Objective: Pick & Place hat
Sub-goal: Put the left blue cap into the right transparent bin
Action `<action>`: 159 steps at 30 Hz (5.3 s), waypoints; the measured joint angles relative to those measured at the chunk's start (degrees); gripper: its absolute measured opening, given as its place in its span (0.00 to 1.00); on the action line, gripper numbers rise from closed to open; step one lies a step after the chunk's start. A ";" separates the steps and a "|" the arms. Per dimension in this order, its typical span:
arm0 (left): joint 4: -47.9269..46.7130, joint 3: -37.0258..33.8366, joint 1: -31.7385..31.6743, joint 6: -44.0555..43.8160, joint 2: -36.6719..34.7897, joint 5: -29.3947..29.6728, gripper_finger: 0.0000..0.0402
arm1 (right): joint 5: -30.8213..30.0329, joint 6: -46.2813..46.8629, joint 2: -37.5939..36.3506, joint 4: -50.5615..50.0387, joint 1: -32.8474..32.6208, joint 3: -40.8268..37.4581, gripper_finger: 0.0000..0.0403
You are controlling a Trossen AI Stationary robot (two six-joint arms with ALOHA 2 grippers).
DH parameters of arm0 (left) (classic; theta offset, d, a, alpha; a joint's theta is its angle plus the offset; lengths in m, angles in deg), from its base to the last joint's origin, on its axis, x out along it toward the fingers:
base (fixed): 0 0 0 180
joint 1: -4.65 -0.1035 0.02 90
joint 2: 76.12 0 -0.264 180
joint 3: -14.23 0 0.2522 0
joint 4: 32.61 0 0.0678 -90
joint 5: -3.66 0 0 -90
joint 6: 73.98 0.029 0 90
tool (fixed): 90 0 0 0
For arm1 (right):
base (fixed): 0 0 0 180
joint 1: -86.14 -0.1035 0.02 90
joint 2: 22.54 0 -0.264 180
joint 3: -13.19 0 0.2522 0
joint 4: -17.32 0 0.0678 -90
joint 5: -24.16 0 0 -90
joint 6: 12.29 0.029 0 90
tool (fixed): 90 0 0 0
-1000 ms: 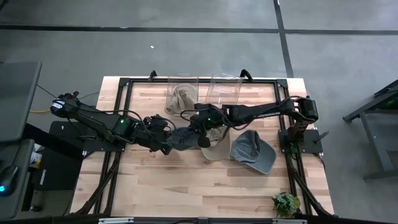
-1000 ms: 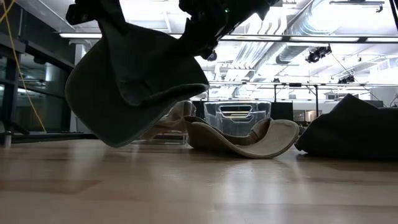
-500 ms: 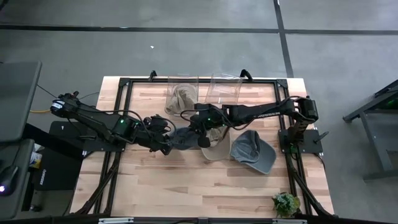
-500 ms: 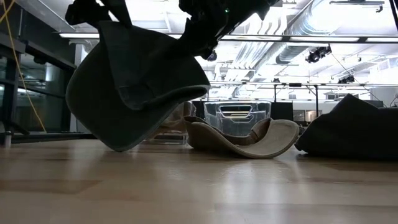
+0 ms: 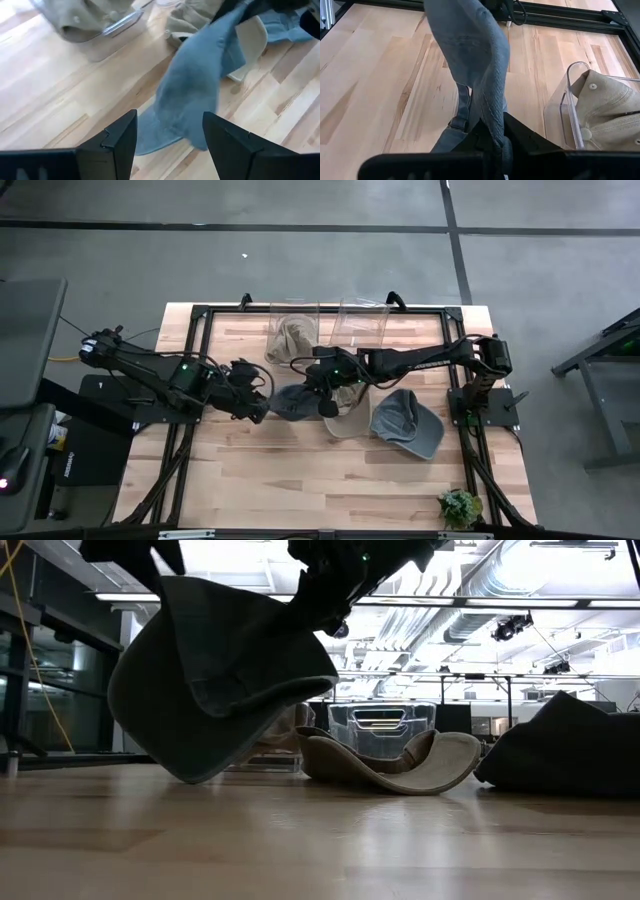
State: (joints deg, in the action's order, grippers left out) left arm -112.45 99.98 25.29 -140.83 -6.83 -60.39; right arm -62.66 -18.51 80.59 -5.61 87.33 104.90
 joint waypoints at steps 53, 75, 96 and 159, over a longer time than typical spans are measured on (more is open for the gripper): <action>50.67 -48.34 0.00 -6.19 -50.38 16.16 0.51 | -27.50 7.94 -19.76 -18.78 -2.86 3.47 0.03; 60.06 -57.39 -0.02 3.63 -63.47 -1.25 0.51 | -41.90 25.82 -4.82 -52.71 5.24 30.31 0.03; 56.93 -59.74 -0.02 2.08 -68.91 -1.37 0.51 | -41.91 30.06 -0.33 -61.77 11.90 29.99 0.03; 53.10 -59.71 0.00 -0.90 -68.89 -0.56 0.51 | -26.92 26.20 12.28 -59.56 18.04 29.97 0.03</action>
State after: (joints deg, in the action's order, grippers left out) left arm -59.36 40.27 25.29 -141.73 -75.72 -60.96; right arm -89.58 7.69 92.87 -65.16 105.37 134.87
